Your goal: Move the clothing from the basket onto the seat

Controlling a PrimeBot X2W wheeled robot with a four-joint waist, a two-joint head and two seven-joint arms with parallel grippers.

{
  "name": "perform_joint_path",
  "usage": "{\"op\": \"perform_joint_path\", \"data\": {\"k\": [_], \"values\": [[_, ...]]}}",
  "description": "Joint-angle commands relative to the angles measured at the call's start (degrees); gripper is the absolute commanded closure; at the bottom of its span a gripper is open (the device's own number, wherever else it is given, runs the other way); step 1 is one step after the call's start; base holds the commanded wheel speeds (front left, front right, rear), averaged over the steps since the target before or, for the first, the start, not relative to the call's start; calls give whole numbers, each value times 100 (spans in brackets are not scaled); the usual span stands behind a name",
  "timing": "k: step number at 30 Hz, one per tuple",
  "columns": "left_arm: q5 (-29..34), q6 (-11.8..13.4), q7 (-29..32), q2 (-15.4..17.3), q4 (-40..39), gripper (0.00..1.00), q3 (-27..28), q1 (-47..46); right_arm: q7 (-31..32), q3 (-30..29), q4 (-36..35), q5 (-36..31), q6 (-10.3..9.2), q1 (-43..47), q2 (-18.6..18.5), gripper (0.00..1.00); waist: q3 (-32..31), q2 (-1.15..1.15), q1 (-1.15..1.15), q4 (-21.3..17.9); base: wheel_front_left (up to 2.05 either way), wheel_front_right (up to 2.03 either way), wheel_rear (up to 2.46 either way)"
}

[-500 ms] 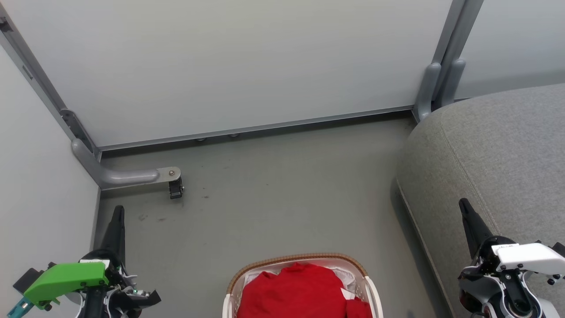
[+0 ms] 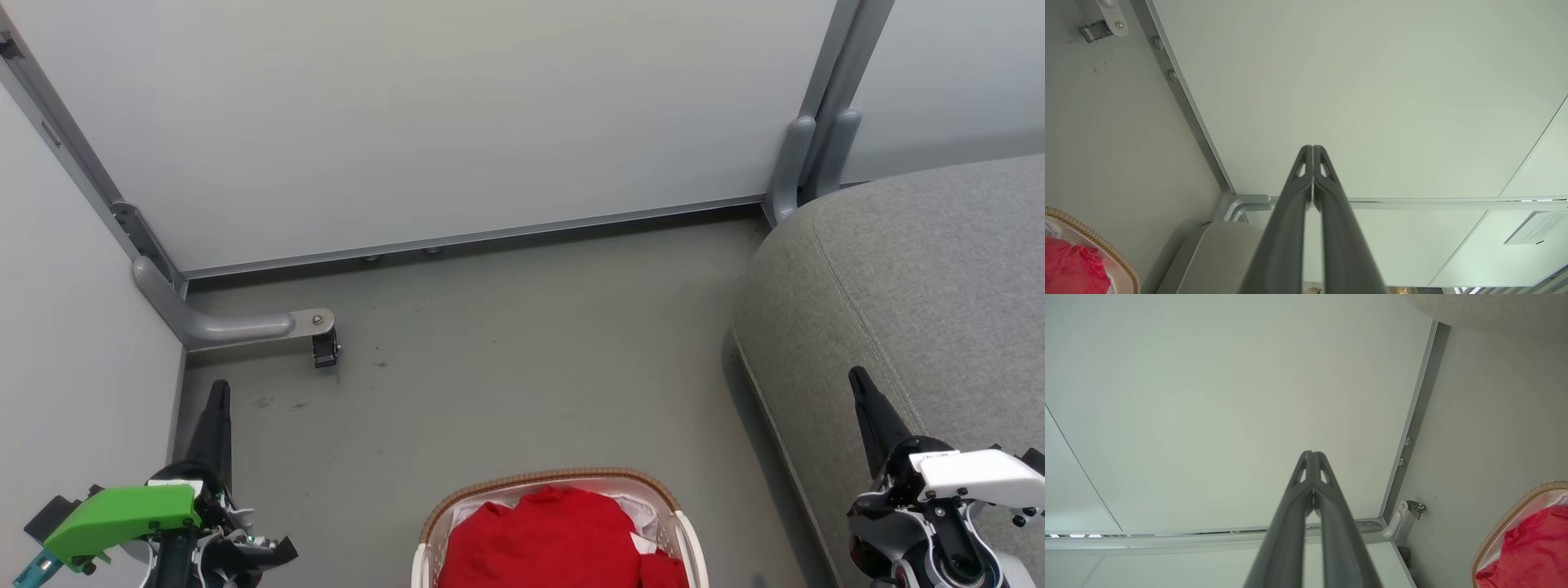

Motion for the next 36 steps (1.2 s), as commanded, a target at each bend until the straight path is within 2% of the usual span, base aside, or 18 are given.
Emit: {"op": "perform_joint_path", "data": {"k": [1, 36], "values": [[-18, -28, 13, 23, -8, 100, 9, -65, 14, -6, -20, 18, 0, -44, -35, 100, 0, 0, 0, 0, 0, 0, 0], [-18, -28, 13, 23, -8, 100, 9, -65, 14, -6, -20, 18, 0, -45, -34, 100, 0, 0, 0, 0, 0, 0, 0]]}}
